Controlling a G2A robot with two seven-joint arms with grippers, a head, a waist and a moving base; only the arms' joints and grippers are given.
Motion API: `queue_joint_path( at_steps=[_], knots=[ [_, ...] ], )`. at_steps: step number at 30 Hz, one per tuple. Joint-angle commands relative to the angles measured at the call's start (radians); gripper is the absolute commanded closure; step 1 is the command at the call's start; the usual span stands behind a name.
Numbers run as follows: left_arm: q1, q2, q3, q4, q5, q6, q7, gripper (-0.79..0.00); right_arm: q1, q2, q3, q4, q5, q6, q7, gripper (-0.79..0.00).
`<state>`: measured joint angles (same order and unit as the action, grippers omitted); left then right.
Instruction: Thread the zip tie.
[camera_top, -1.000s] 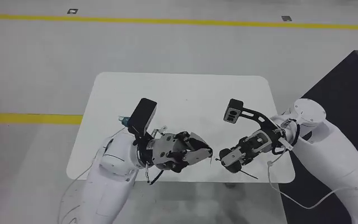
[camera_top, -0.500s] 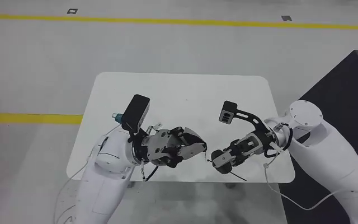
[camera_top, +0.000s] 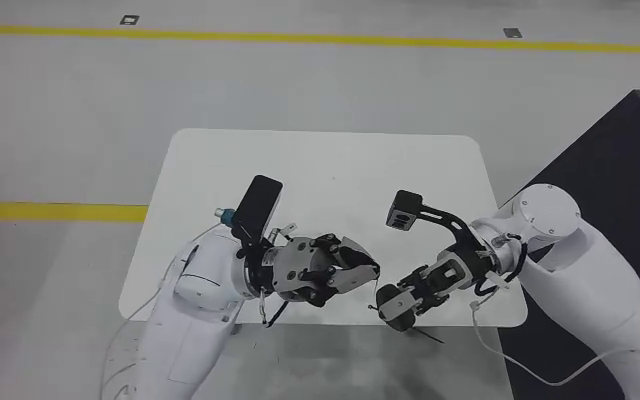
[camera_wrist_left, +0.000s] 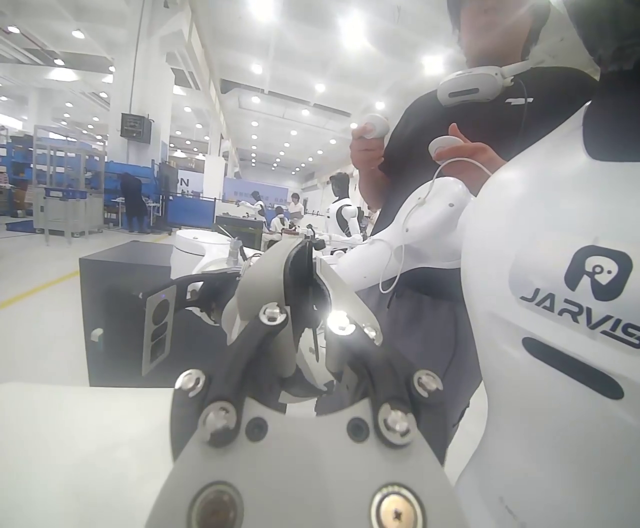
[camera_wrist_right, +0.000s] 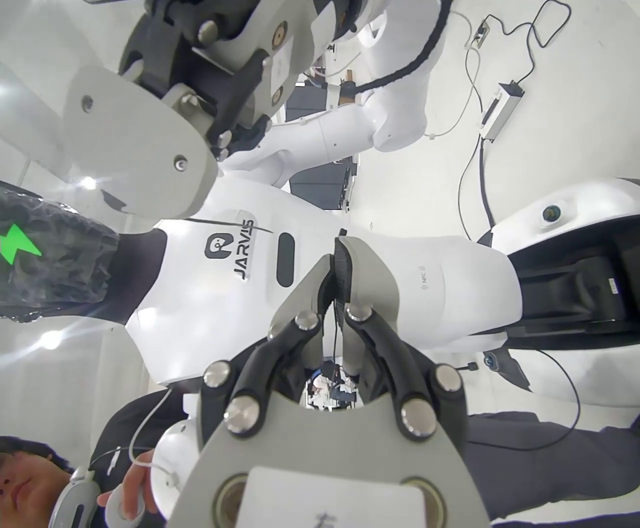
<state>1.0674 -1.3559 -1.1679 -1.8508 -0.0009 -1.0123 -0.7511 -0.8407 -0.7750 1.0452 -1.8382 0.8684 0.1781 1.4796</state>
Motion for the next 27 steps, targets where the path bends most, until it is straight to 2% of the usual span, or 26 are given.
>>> queue_joint_path(
  at_steps=[1,27],
  knots=[
    [-0.001,0.004,0.006,-0.002,-0.012,0.000,0.005,0.000,-0.005,-0.001,0.010,0.006,0.025,-0.003,0.010,0.000],
    [-0.021,0.042,0.058,0.010,-0.008,0.000,0.029,0.000,-0.012,-0.006,0.029,0.003,0.051,0.003,0.030,0.000]
  ],
)
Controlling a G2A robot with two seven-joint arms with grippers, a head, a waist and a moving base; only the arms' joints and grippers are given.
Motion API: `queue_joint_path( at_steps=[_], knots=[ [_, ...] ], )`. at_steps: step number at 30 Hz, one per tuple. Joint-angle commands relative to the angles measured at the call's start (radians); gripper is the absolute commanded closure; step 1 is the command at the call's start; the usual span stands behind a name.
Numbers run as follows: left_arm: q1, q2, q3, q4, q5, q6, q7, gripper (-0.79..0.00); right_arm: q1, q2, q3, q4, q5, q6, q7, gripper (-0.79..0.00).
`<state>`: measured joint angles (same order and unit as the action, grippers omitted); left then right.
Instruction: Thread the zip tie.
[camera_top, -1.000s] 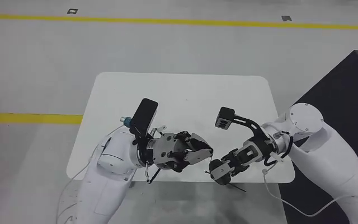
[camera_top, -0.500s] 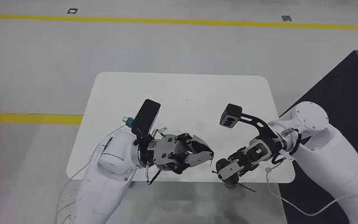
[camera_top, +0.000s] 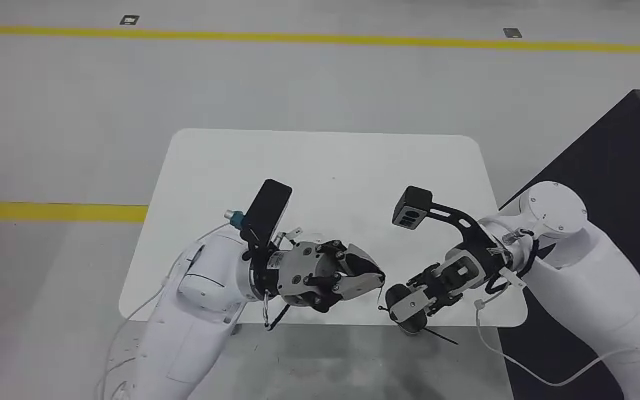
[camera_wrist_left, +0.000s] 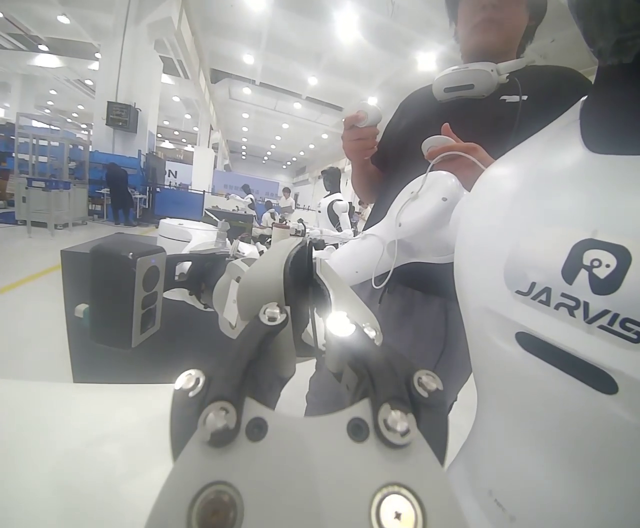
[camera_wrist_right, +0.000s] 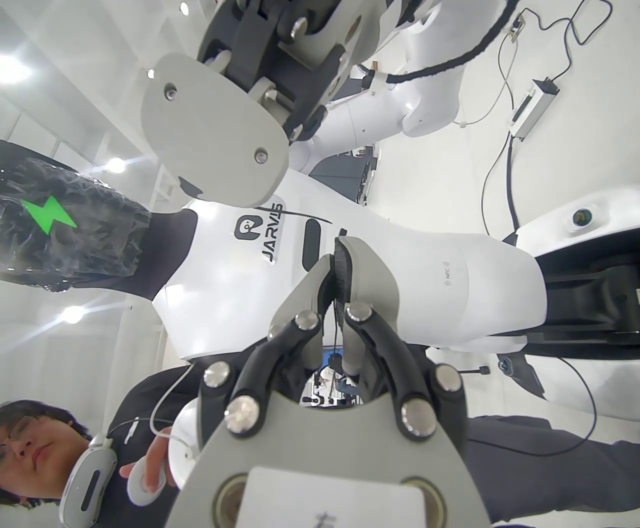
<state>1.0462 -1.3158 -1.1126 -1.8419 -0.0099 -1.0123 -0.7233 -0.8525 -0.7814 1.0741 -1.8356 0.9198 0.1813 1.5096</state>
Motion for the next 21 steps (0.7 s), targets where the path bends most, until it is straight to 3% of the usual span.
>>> queue_joint_path(
  at_steps=[1,21],
  knots=[
    [0.000,0.003,0.005,0.002,0.004,0.000,0.002,0.000,0.000,0.000,0.000,0.000,0.000,0.000,0.000,0.000],
    [-0.013,0.025,0.031,-0.005,0.019,0.000,0.050,0.000,0.000,0.000,0.000,0.000,0.000,0.000,0.000,0.000]
  ],
)
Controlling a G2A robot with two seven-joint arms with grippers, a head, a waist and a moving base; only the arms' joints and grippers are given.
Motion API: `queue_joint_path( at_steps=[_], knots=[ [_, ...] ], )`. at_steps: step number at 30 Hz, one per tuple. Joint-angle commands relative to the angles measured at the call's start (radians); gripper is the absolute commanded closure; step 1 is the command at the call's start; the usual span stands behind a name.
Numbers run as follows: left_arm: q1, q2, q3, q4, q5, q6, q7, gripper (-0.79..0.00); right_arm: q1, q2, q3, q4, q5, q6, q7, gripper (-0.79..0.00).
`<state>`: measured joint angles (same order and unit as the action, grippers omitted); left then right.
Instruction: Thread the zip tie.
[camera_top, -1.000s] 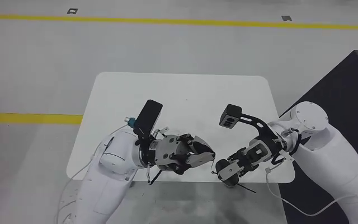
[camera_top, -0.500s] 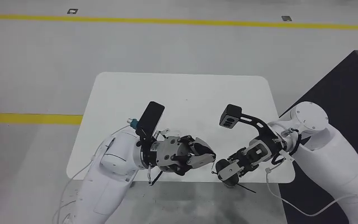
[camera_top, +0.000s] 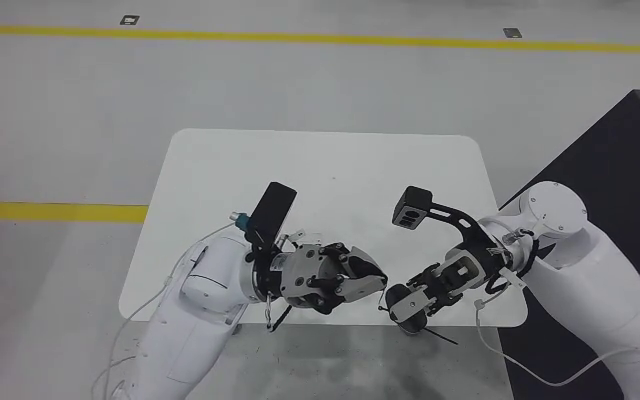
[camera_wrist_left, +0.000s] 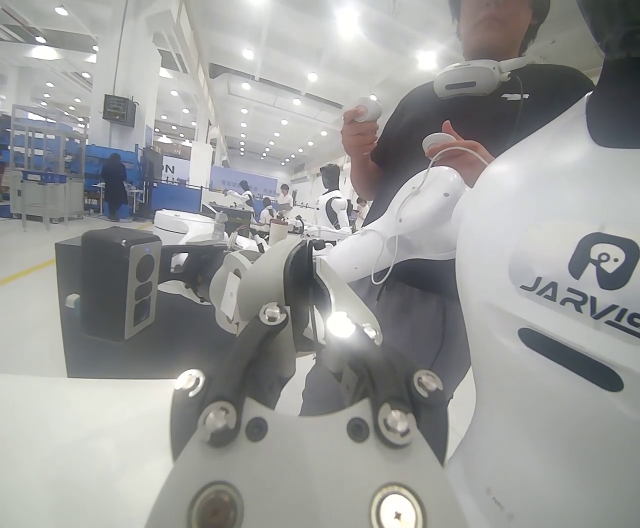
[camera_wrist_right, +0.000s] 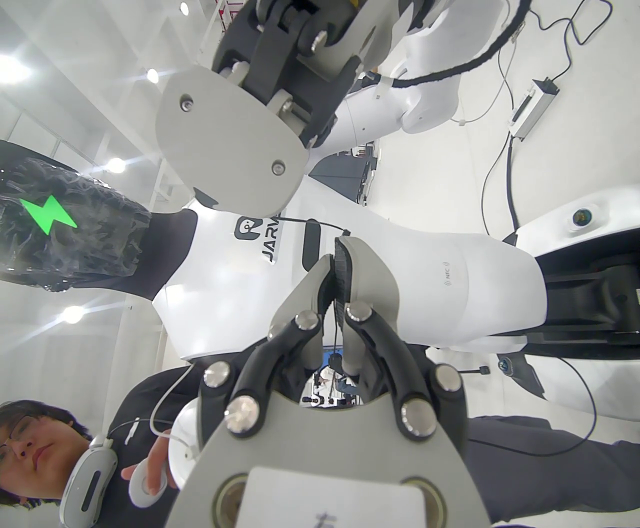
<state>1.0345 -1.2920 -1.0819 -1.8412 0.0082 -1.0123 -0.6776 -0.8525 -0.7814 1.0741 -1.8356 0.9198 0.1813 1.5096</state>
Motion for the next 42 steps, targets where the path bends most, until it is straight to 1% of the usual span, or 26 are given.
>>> queue_joint_path(
  at_steps=[1,7,21,42],
  knots=[
    [-0.002,0.002,0.000,-0.010,0.001,0.000,0.009,0.000,0.000,0.000,0.000,0.000,0.000,0.000,0.000,0.000],
    [-0.003,0.008,0.006,-0.020,0.008,0.000,0.022,0.000,0.000,0.000,0.000,0.000,0.000,0.000,0.000,0.000],
    [-0.021,0.018,0.022,0.003,0.038,0.000,0.069,0.000,0.000,0.000,0.000,0.000,0.000,0.000,0.000,0.000],
    [-0.026,0.041,0.041,0.004,0.048,0.000,0.091,0.000,0.000,0.000,0.000,0.000,0.000,0.000,0.000,0.000]
  ],
)
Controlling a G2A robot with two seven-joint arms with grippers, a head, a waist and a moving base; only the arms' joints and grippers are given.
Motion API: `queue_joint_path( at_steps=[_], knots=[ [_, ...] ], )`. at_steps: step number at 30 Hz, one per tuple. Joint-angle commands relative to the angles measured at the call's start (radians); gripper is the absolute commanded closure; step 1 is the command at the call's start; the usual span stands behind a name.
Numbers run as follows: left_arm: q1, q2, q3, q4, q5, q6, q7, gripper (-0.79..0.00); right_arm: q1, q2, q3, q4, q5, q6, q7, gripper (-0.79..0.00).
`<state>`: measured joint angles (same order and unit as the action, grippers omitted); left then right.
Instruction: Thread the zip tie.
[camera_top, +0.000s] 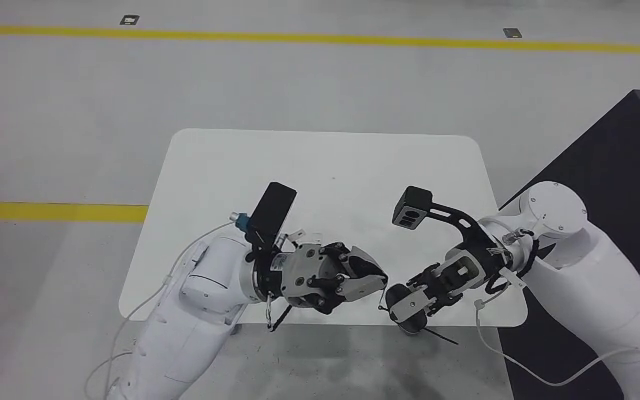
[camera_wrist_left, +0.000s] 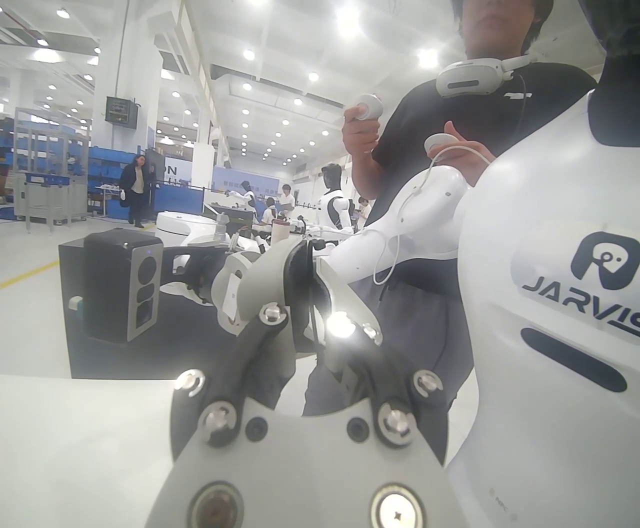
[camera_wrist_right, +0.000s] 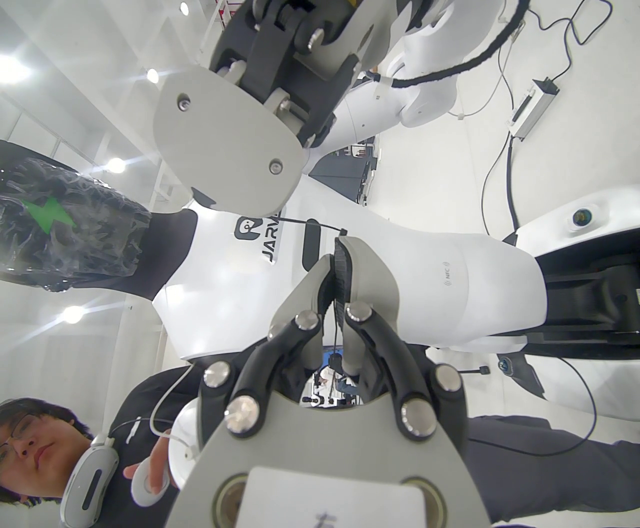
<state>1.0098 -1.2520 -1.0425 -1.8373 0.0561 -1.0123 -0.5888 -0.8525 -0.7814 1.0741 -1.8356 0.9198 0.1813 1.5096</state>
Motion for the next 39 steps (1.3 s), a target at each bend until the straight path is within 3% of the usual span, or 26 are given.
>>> queue_joint_path(
  at_steps=[1,39],
  knots=[
    [-0.002,0.002,0.004,0.000,0.002,0.000,0.003,0.000,0.000,0.000,0.000,0.000,0.000,0.000,0.000,0.000],
    [0.024,0.050,0.023,-0.018,-0.052,0.000,0.008,0.000,-0.024,-0.003,0.015,-0.034,-0.003,0.000,-0.038,0.000]
  ],
)
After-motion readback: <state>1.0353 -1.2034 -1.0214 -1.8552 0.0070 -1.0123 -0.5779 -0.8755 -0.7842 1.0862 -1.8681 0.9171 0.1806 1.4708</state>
